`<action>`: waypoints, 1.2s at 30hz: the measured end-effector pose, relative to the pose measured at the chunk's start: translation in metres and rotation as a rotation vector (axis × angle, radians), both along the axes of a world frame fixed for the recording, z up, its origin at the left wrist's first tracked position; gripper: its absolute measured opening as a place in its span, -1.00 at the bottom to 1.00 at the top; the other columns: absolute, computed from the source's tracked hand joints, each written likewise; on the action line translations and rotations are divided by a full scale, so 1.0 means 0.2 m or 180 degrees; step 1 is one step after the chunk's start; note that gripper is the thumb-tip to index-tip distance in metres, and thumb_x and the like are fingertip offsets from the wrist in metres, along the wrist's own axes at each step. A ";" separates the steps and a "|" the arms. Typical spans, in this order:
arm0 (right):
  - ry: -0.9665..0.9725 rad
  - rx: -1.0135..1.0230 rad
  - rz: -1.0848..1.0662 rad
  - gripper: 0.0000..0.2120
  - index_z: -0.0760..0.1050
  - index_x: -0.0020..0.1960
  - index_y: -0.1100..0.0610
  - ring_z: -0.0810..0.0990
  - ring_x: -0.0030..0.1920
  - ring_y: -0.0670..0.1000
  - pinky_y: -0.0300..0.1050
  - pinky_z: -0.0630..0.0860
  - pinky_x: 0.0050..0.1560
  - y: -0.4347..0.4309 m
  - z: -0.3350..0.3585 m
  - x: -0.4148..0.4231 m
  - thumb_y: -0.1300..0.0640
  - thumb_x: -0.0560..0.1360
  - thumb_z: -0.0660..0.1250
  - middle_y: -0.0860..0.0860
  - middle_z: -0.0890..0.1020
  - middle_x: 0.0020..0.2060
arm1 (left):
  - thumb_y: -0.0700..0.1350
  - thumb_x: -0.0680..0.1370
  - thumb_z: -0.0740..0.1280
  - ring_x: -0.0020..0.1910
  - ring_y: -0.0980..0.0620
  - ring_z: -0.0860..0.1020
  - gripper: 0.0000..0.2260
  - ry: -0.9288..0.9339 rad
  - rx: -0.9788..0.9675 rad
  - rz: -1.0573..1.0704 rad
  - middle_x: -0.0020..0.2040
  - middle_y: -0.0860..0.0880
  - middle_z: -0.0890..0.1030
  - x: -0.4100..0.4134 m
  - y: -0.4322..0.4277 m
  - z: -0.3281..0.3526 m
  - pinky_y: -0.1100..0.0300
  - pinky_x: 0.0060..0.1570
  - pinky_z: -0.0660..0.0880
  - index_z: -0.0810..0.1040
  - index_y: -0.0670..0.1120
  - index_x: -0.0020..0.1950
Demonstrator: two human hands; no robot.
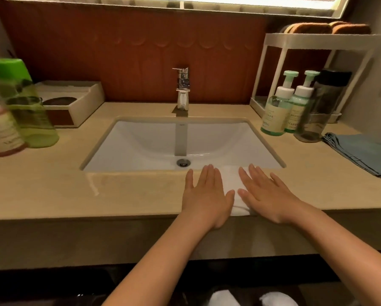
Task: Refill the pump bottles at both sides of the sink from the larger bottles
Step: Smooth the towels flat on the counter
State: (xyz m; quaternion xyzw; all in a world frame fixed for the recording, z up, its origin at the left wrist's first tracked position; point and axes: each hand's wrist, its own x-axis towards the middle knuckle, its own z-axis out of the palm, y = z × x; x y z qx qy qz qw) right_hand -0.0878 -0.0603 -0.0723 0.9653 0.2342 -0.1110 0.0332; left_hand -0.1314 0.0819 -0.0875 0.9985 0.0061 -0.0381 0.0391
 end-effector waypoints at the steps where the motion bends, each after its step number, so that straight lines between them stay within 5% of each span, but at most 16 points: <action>1: -0.0009 0.0015 0.0076 -0.43 -0.36 0.50 0.02 -0.30 0.50 0.02 -0.03 -0.28 0.45 0.08 -0.01 -0.01 -0.15 0.61 -0.23 0.05 -0.30 0.50 | 0.13 0.62 -0.21 0.52 0.02 -0.25 -0.44 -0.0020 0.0039 0.0059 0.55 -0.07 -0.24 -0.03 0.08 0.00 -0.07 0.42 -0.35 -0.26 -0.14 0.52; 20: 0.0164 0.0270 0.1549 -0.41 -0.30 0.52 0.06 -0.29 0.51 0.08 0.03 -0.31 0.45 1.38 -0.03 -0.30 -0.14 0.61 -0.19 0.12 -0.26 0.51 | 0.08 0.64 -0.20 0.52 0.10 -0.21 -0.47 0.0261 0.0228 0.1514 0.55 -0.03 -0.21 -0.61 1.23 0.03 0.00 0.44 -0.29 -0.24 -0.10 0.53; 31: 0.0146 0.0279 0.2187 -0.46 -0.30 0.52 0.01 -0.30 0.50 -0.01 -0.01 -0.29 0.46 1.10 -0.01 -0.38 -0.08 0.63 -0.17 0.02 -0.27 0.51 | 0.08 0.60 -0.28 0.52 0.11 -0.19 -0.48 -0.0392 0.0599 0.1336 0.56 -0.01 -0.18 -0.81 0.93 -0.02 0.00 0.44 -0.28 -0.24 -0.08 0.53; 36: 0.0202 0.0164 0.2291 -0.47 -0.32 0.51 -0.01 -0.33 0.49 0.00 -0.04 -0.30 0.45 1.07 0.02 -0.43 -0.08 0.63 -0.17 0.03 -0.29 0.50 | 0.19 0.32 -0.54 0.52 0.11 -0.22 -0.22 -0.0393 0.0569 0.1246 0.56 -0.01 -0.20 -0.85 0.94 -0.05 0.04 0.39 -0.35 -0.29 -0.06 0.52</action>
